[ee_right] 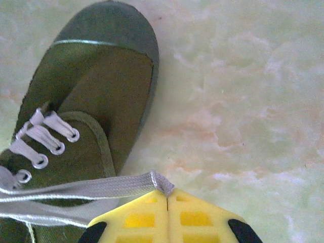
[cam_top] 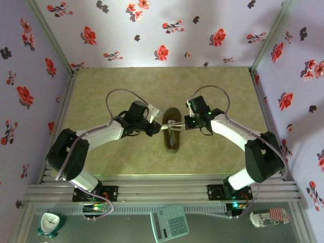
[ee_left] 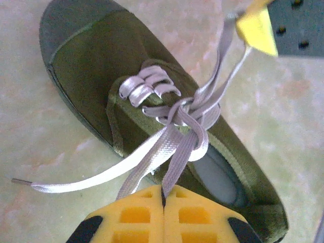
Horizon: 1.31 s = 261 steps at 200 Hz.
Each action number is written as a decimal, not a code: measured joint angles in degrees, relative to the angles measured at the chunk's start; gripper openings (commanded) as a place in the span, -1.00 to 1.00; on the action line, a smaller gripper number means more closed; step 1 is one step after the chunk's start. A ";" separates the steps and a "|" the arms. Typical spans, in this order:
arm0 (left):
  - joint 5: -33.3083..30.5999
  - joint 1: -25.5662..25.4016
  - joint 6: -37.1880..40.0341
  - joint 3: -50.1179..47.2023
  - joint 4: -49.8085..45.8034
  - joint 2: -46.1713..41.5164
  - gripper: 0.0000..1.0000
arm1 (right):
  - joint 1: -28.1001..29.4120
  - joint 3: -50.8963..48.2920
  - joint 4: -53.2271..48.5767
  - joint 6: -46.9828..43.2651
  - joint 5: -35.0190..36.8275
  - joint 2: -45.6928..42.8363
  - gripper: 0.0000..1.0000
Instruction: Tie the shoes
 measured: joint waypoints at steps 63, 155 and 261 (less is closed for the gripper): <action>3.98 4.81 -7.67 -2.01 8.28 0.33 -1.00 | 0.00 -1.18 -3.78 0.04 4.74 -0.98 -1.00; 0.87 7.54 -10.27 -4.07 8.04 3.19 -1.00 | -1.20 -1.31 -6.43 1.36 10.64 0.74 -1.00; -1.07 9.88 -11.54 -4.11 6.03 4.00 -1.00 | -6.99 -1.62 -5.75 3.67 6.23 0.74 -1.00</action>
